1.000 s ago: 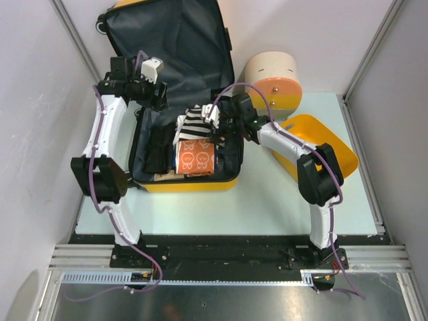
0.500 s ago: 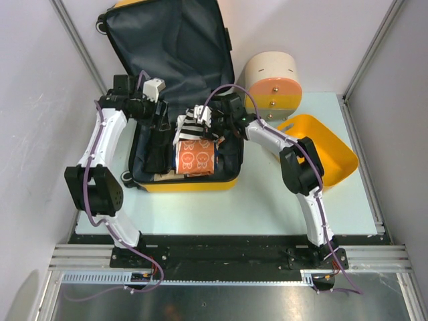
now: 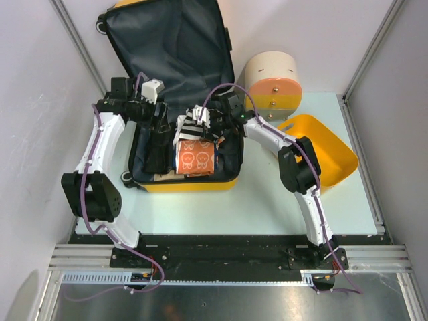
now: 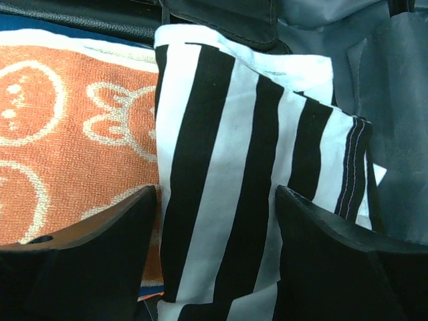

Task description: Open, take out, and arrange the luggage

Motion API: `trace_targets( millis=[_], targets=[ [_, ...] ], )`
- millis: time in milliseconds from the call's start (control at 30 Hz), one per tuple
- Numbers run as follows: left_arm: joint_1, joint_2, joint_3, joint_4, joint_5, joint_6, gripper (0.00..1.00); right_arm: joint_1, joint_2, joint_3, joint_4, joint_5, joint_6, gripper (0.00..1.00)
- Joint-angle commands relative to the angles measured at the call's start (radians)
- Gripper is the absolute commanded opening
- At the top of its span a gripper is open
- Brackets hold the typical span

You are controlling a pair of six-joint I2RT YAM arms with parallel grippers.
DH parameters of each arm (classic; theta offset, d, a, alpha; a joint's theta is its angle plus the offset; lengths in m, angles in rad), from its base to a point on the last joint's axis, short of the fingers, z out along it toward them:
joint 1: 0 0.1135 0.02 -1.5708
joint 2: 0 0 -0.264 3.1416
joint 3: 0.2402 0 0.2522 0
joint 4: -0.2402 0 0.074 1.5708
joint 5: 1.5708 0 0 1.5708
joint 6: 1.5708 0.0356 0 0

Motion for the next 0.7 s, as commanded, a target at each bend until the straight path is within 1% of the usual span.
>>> trace_targets(
  millis=[0,133,200,233,300,333,367,400,433,500,533,600,667],
  targets=[
    [0.003,-0.046,-0.004,0.018,0.021,-0.033,0.83,0.008,-0.001,0.002,0.059,0.01,-0.016,0.73],
    [0.003,-0.053,-0.01,0.019,0.02,-0.033,0.83,-0.009,0.036,0.056,0.076,0.045,0.033,0.58],
    [0.003,-0.053,-0.016,0.021,0.024,-0.035,0.83,-0.018,0.053,0.084,0.089,0.054,0.071,0.53],
    [0.003,-0.053,-0.019,0.021,0.026,-0.035,0.83,-0.028,0.058,0.094,0.093,0.059,0.085,0.47],
    [0.003,-0.053,-0.019,0.021,0.026,-0.033,0.83,-0.039,0.059,0.113,0.089,0.044,0.128,0.39],
    [0.003,-0.052,-0.019,0.021,0.026,-0.031,0.83,-0.05,0.055,0.114,0.096,0.032,0.151,0.28],
    [0.003,-0.052,-0.017,0.021,0.026,-0.028,0.83,-0.056,0.048,0.118,0.108,0.018,0.177,0.24],
    [0.003,-0.05,-0.014,0.021,0.026,-0.028,0.83,-0.059,0.035,0.122,0.119,-0.01,0.213,0.21],
    [0.003,-0.047,-0.011,0.021,0.031,-0.025,0.83,-0.065,0.025,0.131,0.131,-0.021,0.287,0.15],
    [0.003,-0.044,-0.004,0.021,0.037,-0.024,0.83,-0.078,-0.001,0.151,0.155,-0.062,0.368,0.09],
    [0.003,-0.04,-0.002,0.021,0.038,-0.024,0.83,-0.082,-0.013,0.168,0.163,-0.074,0.451,0.06],
    [0.003,-0.034,0.005,0.022,0.047,-0.025,0.83,-0.101,-0.034,0.177,0.192,-0.105,0.529,0.0],
    [0.003,-0.024,0.013,0.021,0.06,-0.025,0.83,-0.123,-0.073,0.182,0.205,-0.122,0.646,0.0]
  ],
)
